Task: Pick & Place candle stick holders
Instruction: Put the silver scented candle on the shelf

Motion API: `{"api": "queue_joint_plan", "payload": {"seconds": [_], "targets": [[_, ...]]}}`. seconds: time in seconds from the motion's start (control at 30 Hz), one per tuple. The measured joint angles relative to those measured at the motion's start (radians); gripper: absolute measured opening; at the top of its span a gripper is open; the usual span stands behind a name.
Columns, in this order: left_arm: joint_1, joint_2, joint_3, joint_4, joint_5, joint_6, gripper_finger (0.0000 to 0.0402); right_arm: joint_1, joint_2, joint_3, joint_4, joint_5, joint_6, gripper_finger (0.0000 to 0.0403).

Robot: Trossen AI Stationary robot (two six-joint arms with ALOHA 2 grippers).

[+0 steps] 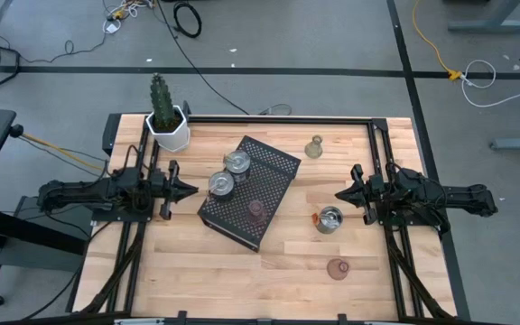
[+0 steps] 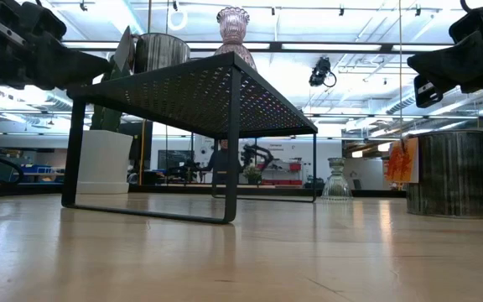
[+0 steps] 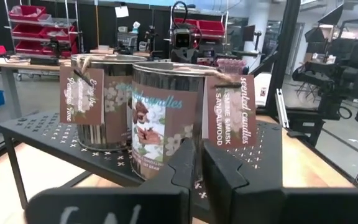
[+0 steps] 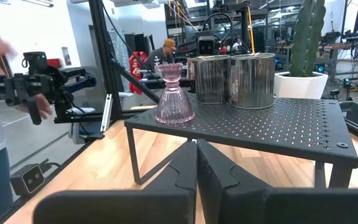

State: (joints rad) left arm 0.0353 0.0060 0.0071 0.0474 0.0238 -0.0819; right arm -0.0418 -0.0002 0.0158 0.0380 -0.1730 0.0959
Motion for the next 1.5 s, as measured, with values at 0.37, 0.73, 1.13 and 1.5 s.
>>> {"api": "queue_joint_plan", "payload": {"seconds": [0.37,0.73,1.13,1.5], "targets": [[0.003,0.028,0.001,0.027,-0.161,0.301,0.0034,0.000,0.000,0.000,0.000,0.000,0.000,0.0012],[0.003,0.029,0.001,0.028,-0.161,0.343,0.0034,0.000,0.000,0.000,0.000,0.000,0.000,0.0012],[0.003,0.029,0.001,0.029,-0.162,0.385,0.0034,0.000,0.000,0.000,0.000,0.000,0.000,0.0012],[0.003,0.028,0.001,-0.002,-0.155,0.180,0.0034,0.000,0.000,0.000,0.000,0.000,0.000,0.0012]]}}
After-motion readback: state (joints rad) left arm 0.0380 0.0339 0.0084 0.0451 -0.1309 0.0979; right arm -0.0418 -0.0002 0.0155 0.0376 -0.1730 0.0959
